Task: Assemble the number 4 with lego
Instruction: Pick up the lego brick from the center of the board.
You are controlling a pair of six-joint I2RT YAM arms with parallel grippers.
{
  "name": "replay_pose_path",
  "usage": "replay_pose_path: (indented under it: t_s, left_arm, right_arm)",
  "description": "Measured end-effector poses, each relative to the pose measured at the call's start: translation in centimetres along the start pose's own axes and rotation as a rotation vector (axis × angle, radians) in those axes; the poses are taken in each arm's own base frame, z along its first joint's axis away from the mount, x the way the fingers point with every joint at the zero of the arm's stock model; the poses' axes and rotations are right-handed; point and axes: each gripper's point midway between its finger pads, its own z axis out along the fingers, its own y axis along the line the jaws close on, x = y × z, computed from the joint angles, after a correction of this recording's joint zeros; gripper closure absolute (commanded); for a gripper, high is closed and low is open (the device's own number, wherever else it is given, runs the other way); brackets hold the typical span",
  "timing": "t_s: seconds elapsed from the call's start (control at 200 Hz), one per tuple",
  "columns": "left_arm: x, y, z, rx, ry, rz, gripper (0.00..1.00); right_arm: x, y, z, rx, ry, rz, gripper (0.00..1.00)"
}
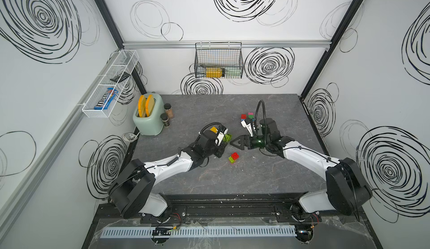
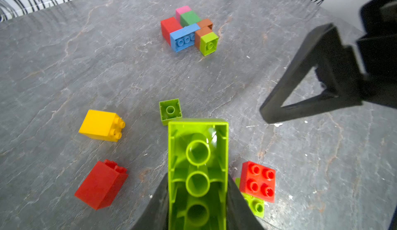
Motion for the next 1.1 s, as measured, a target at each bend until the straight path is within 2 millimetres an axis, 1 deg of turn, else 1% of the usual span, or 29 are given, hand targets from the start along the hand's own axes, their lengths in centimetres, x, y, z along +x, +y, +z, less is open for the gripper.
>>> replay_pose_path:
  t_s: [0.055, 0.125, 0.15, 0.19, 0.275, 0.35, 0.43, 0.48, 0.62, 0.645, 0.751, 0.796, 0.876, 0.961, 0.996, 1.021, 1.071, 1.101]
  left_arm:
    - [-0.1, -0.4, -0.1, 0.018, -0.017, 0.016, 0.79]
    - [-0.1, -0.9, -0.2, 0.043, -0.033, 0.03, 0.79]
    - [-0.1, -1.1, -0.3, 0.052, -0.041, 0.037, 0.79]
    - [0.0, -1.4, -0.3, 0.066, -0.052, 0.046, 0.79]
    - [0.0, -2.0, -0.6, 0.088, -0.08, 0.065, 0.79]
    - [0.1, -2.6, -0.9, 0.107, -0.097, 0.079, 0.79]
    - [-0.2, -3.0, -1.0, 0.119, -0.112, 0.088, 0.79]
    - [-0.4, -3.0, -1.1, 0.122, -0.118, 0.091, 0.79]
    - [-0.8, -3.3, -1.2, 0.137, -0.136, 0.095, 0.78]
    - [-0.8, -3.4, -1.2, 0.14, -0.137, 0.095, 0.78]
    - [-0.8, -3.3, -1.2, 0.134, -0.139, 0.098, 0.75]
    - [-0.7, -3.2, -1.2, 0.129, -0.135, 0.098, 0.67]
    - [-0.6, -2.8, -1.1, 0.114, -0.129, 0.073, 0.38]
    - [-0.7, -1.8, -1.6, 0.1, -0.144, -0.024, 0.15]
    - [-0.6, -0.8, -2.2, 0.087, -0.165, -0.09, 0.08]
    - [-0.5, 0.4, -2.8, 0.07, -0.183, -0.149, 0.04]
    - [0.2, 3.0, -4.2, 0.025, -0.217, -0.265, 0.0]
    - [0.8, 4.8, -5.2, -0.013, -0.239, -0.347, 0.02]
  right_arm:
    - [0.2, 0.3, 0.1, -0.023, 0.013, 0.003, 0.16]
    - [0.3, 0.4, 0.4, -0.042, 0.029, 0.017, 0.26]
    - [0.2, 0.5, 0.5, -0.046, 0.033, 0.023, 0.32]
    - [0.1, 0.4, 0.7, -0.046, 0.036, 0.033, 0.38]
    - [-0.2, 0.1, 1.0, -0.046, 0.033, 0.057, 0.49]
    - [-0.2, -0.2, 1.3, -0.044, 0.036, 0.082, 0.53]
    - [-0.4, -0.2, 1.6, -0.046, 0.04, 0.09, 0.54]
    - [-0.6, 0.0, 1.8, -0.05, 0.041, 0.086, 0.56]
    - [-1.1, 0.7, 2.2, -0.065, 0.039, 0.065, 0.64]
    - [-1.2, 0.8, 2.3, -0.067, 0.038, 0.06, 0.66]
    - [-1.2, 0.8, 2.6, -0.061, 0.038, 0.067, 0.81]
    - [-1.3, 0.7, 2.7, -0.054, 0.037, 0.067, 0.86]
    - [-1.3, 0.6, 3.0, -0.032, 0.029, 0.044, 0.94]
    - [-1.3, 0.1, 3.8, 0.03, 0.009, -0.021, 0.98]
    - [-1.2, -0.1, 4.1, 0.057, 0.004, -0.052, 0.99]
    - [-1.3, -0.3, 4.5, 0.082, -0.001, -0.078, 0.99]
    - [-1.4, -0.6, 5.3, 0.132, -0.01, -0.137, 0.99]
    - [-1.5, -0.7, 5.9, 0.163, -0.013, -0.178, 0.99]
